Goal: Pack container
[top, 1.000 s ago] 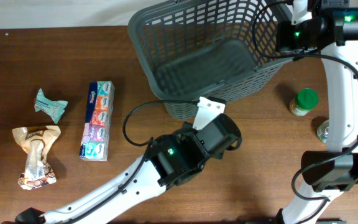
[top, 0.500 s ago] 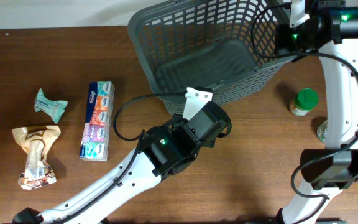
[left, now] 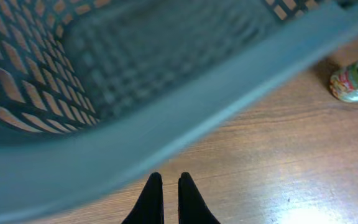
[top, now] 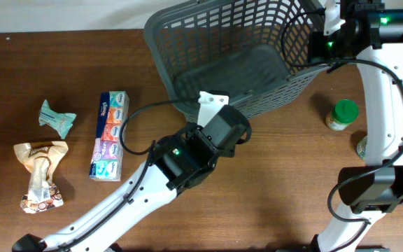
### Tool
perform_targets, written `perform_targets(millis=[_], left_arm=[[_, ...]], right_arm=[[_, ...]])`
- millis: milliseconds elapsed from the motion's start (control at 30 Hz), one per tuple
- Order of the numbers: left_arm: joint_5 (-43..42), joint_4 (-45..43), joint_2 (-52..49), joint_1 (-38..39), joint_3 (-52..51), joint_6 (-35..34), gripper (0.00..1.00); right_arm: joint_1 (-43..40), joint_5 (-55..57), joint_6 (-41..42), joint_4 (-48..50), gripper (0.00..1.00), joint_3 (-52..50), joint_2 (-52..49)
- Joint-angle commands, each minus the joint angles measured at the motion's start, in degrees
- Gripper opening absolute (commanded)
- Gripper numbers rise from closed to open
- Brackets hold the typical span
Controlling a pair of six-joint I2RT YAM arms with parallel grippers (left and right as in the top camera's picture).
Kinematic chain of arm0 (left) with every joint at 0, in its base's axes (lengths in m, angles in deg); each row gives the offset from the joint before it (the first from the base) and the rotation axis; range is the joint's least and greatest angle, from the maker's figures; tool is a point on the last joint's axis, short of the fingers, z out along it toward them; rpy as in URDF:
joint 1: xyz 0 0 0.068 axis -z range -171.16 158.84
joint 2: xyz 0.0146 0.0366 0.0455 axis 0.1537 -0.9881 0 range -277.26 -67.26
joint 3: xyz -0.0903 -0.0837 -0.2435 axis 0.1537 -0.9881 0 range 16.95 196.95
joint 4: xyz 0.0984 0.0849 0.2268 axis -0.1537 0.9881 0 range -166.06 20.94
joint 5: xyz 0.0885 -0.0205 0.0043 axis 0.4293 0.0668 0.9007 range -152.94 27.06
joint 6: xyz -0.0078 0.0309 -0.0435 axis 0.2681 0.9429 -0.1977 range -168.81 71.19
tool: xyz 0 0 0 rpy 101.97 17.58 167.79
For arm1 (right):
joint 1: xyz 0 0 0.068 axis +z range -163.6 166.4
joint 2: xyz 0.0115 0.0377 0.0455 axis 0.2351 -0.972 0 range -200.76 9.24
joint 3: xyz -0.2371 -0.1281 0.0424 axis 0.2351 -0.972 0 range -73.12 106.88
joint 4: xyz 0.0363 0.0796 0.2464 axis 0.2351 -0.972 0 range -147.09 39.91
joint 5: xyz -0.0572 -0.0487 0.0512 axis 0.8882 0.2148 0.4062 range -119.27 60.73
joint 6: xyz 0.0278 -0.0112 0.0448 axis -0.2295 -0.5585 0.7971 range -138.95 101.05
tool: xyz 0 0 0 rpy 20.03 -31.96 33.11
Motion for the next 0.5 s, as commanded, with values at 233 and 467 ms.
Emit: perform_targets(millis=[233, 467], left_arm=[[1.0, -0.2, 0.0, -3.7, 1.2, -0.5, 0.02], [1.0, -0.2, 0.0, -5.4, 1.2, -0.5, 0.02]], right_arm=[[0.4, -1.3, 0.4, -0.7, 0.04, -0.5, -0.9], [0.4, -1.3, 0.5, -1.0, 0.04, -0.5, -0.9]])
